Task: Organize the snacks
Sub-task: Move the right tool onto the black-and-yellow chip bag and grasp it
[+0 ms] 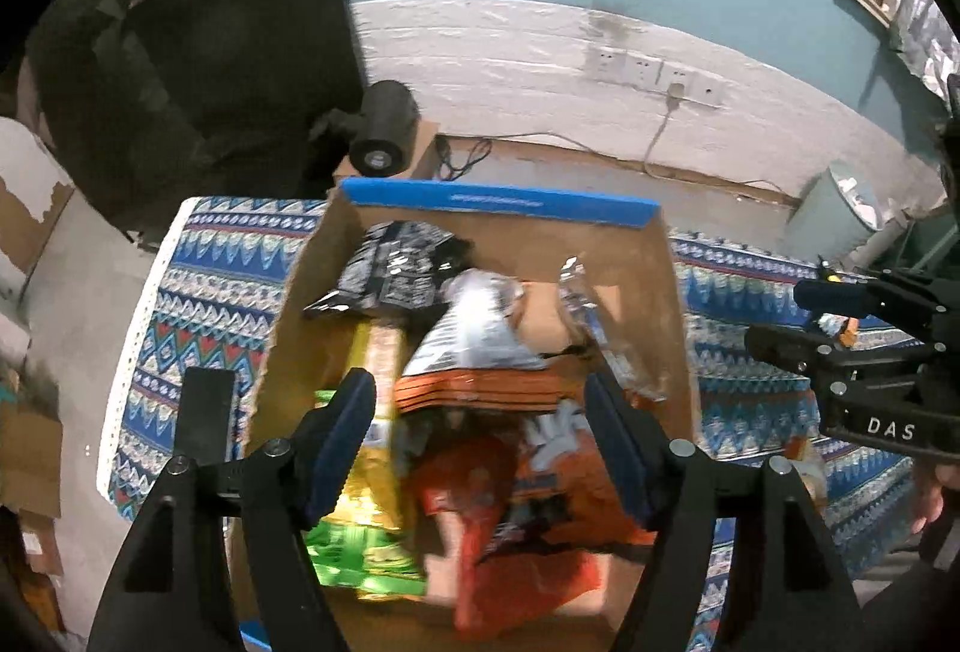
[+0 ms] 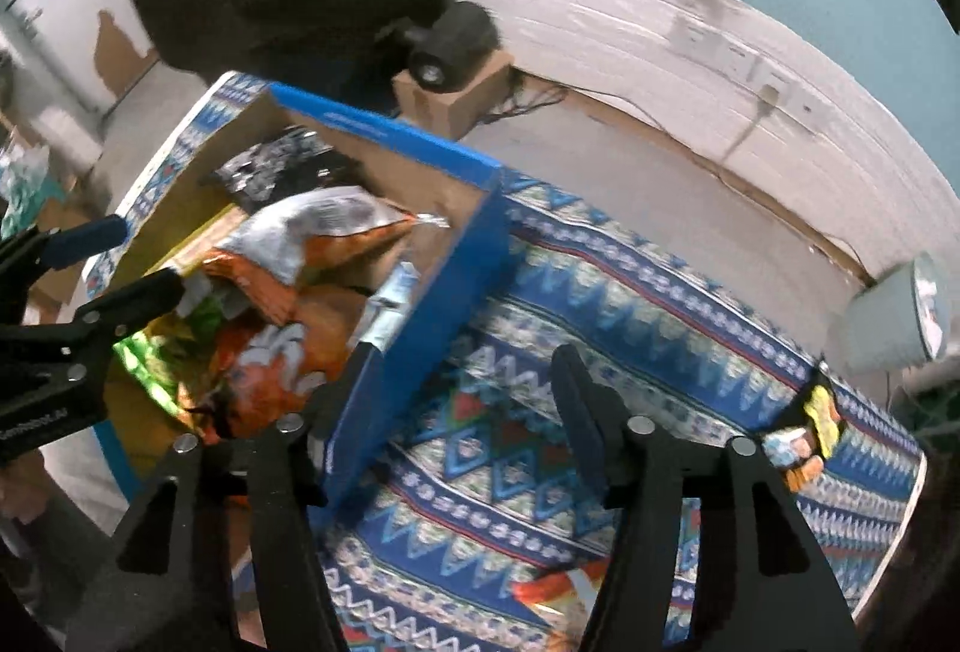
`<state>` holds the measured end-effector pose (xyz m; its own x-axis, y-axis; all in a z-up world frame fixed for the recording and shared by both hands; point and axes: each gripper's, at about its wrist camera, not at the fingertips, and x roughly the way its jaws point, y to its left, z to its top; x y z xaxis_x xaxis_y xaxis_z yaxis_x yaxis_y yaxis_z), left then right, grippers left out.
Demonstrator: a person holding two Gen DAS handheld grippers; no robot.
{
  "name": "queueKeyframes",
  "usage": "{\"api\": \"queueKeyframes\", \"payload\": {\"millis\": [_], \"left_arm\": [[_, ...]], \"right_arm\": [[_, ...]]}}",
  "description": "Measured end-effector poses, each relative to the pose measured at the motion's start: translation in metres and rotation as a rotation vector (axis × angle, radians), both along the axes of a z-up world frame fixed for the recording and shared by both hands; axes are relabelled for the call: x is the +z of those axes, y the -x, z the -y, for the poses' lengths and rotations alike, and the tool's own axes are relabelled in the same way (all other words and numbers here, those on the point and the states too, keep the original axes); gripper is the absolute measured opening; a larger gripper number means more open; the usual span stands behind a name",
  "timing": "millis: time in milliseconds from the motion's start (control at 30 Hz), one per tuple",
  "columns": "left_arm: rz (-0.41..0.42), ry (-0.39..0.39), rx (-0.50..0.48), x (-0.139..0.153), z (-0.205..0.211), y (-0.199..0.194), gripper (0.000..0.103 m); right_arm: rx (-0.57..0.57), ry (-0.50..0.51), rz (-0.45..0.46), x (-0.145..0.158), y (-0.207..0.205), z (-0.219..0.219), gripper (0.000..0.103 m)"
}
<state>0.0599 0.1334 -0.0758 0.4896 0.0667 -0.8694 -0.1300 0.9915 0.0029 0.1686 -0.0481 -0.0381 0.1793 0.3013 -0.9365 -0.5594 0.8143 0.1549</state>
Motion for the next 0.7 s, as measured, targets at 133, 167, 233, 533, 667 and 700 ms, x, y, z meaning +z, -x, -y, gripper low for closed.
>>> {"api": "queueKeyframes", "payload": {"millis": [133,167,233,533,667,700], "left_arm": [[0.009,0.008,-0.033,0.003,0.02,-0.005,0.079],[0.007,0.007,-0.044,0.003,0.026,-0.006,0.079],[0.003,0.004,-0.064,0.003,0.037,-0.009,0.079],[-0.005,-0.001,-0.127,0.001,0.081,-0.023,0.08],[-0.007,0.008,-0.15,0.0,0.099,-0.035,0.08],[-0.006,0.01,-0.154,0.0,0.103,-0.038,0.08]], "right_arm": [[-0.055,-0.001,0.003,0.002,-0.007,0.028,0.064],[-0.065,-0.001,0.002,0.002,-0.008,0.034,0.065],[-0.091,0.001,0.001,0.001,-0.011,0.048,0.066],[-0.175,0.027,0.003,-0.003,-0.015,0.104,0.069],[-0.212,0.042,-0.002,-0.007,-0.018,0.129,0.073],[-0.223,0.049,-0.002,-0.008,-0.019,0.136,0.075]]}}
